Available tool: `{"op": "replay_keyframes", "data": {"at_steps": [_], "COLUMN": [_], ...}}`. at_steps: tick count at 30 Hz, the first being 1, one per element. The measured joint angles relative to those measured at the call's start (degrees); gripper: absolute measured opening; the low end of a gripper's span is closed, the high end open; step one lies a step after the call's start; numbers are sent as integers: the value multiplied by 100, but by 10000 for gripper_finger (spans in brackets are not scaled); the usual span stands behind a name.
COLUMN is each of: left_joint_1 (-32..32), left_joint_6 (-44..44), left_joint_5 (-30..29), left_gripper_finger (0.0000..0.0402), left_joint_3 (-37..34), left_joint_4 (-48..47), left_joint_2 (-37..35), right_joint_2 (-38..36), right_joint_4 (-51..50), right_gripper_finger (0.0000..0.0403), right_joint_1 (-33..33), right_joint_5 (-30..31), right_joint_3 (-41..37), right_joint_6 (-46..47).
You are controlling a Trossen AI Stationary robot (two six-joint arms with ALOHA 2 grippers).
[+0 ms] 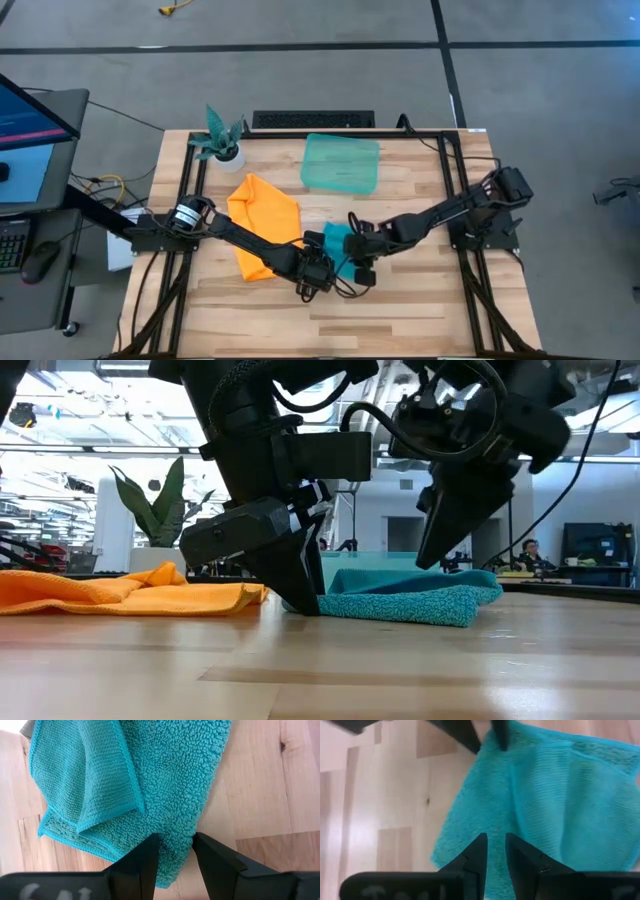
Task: Roll microfiber towels into tight, uniform cylinder then place into a basket
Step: Fold the blue microfiber towel
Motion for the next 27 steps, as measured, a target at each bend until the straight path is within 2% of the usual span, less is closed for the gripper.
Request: {"op": "replay_keyframes", "data": {"at_steps": [6,10,14,19,24,27], "left_joint_1": [0,0,0,2,2,2], "left_joint_6": [1,0,1,1,1,1], "left_joint_5": [-2,-2,-3,-6,-7,-7], "left_gripper_finger": [125,125,125,125,125,125], "left_joint_3": [0,0,0,0,0,0], "left_joint_4": [0,2,4,7,7,6], "left_joint_2": [0,0,0,0,0,0], "right_joint_2": [0,0,0,0,0,0], "right_joint_4": [-2,-1,-6,-76,48,37], "right_gripper_finger": [91,91,91,91,91,91], "right_joint_1": [-116,-76,-26,-149,-236,-303], "right_joint_5": [-22,-326,-373,67,109,512], "right_joint_3": [0,0,-138,-208,-208,-208], "right_joint_6": [170,211,432,217,208,164]}}
